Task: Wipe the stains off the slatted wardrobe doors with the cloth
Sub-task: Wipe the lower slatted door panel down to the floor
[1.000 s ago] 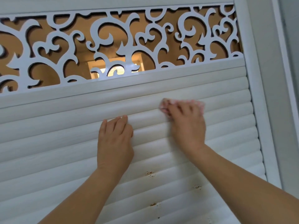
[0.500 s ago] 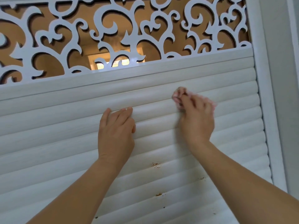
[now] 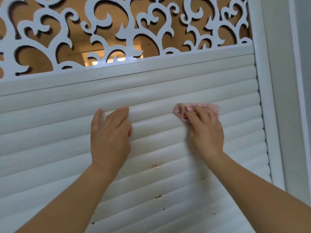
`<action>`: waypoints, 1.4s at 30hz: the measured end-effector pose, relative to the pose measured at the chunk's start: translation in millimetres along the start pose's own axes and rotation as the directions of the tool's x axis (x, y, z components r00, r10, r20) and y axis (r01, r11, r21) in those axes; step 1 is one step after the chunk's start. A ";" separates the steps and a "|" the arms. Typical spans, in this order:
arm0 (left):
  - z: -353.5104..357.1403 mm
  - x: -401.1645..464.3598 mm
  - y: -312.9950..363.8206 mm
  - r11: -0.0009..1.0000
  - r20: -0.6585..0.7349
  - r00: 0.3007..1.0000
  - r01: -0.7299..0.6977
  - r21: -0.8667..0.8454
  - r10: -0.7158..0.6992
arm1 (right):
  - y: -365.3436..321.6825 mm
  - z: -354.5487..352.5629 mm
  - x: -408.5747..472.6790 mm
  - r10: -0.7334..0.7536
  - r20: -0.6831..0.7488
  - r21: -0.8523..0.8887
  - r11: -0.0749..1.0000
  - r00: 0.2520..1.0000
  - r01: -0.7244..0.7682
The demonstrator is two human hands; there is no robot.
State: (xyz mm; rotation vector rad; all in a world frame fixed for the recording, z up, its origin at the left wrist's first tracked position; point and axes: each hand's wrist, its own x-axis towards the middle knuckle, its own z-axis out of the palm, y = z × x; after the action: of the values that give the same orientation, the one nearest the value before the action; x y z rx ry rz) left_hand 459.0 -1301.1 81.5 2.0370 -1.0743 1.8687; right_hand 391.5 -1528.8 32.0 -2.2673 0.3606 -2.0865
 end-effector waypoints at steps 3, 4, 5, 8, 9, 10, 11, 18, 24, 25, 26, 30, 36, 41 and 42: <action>-1.4 0.6 4.7 1.000 -0.010 1.000 0.019 -0.019 -0.019 | 21.4 -4.6 3.9 0.295 -0.001 0.044 0.955 0.956 -0.294; -1.4 0.3 5.6 0.999 -0.012 1.000 0.023 -0.023 -0.023 | 15.3 -4.2 4.6 0.371 -0.005 0.061 0.927 0.929 -0.370; -1.0 0.0 6.4 0.999 -0.014 0.999 0.029 -0.025 -0.029 | 3.6 -4.3 3.8 0.396 -0.016 0.079 0.916 0.918 -0.394; -0.3 -0.7 7.1 0.999 -0.021 0.999 0.047 -0.026 -0.048 | -43.4 2.8 -14.3 0.082 -0.026 0.091 0.993 0.996 -0.079; 0.2 -0.6 7.0 0.999 -0.019 0.999 0.046 -0.021 -0.047 | -55.9 6.4 -22.4 -0.056 -0.022 0.097 0.994 0.998 0.058; 0.5 -0.6 6.2 0.999 -0.015 0.999 0.044 -0.015 -0.044 | -63.0 9.0 -28.1 -0.162 -0.024 0.094 0.982 0.986 0.164; 0.7 -0.8 5.3 0.999 -0.007 0.999 0.040 -0.008 -0.040 | -64.8 10.2 -30.3 -0.238 -0.030 0.091 0.967 0.971 0.240; 1.1 -2.4 8.6 0.998 0.051 0.997 0.061 0.022 -0.062 | 18.3 -6.5 -19.7 -0.361 0.047 -0.013 0.932 0.931 0.362; 5.6 3.9 36.8 0.999 0.079 0.996 -0.043 -0.022 0.045 | 99.1 -34.4 -12.5 0.259 0.075 -0.020 0.966 0.963 -0.258; 6.8 5.5 43.5 0.997 0.096 0.992 -0.075 -0.028 0.077 | 103.2 -34.1 -8.4 0.389 0.079 -0.022 0.921 0.918 -0.389; 7.8 7.4 49.8 0.994 0.107 0.989 -0.100 -0.037 0.103 | 97.9 -35.6 -3.7 0.455 0.099 -0.019 0.890 0.885 -0.456; 14.6 23.1 75.1 0.979 0.100 0.977 -0.176 -0.101 0.186 | 41.0 -32.3 10.7 0.089 0.084 0.158 0.982 0.993 -0.101; 37.5 47.6 100.3 0.961 0.082 0.962 -0.250 -0.121 0.261 | 27.7 -17.7 17.7 -0.270 0.099 0.096 0.961 0.958 0.261; 50.7 48.3 110.2 0.962 0.064 0.967 -0.235 -0.137 0.246 | 78.2 -23.7 18.5 -0.122 0.094 0.055 0.992 0.988 0.117; 53.7 47.6 111.6 0.962 0.057 0.969 -0.228 -0.148 0.239 | 90.3 -26.1 18.9 -0.042 0.078 0.073 0.997 0.996 0.036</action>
State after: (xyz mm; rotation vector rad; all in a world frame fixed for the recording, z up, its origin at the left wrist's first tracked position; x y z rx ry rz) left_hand 432.0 -1431.0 77.8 1.9875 -1.4798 1.7722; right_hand 354.1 -1617.0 36.2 -2.3262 0.2358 -1.9853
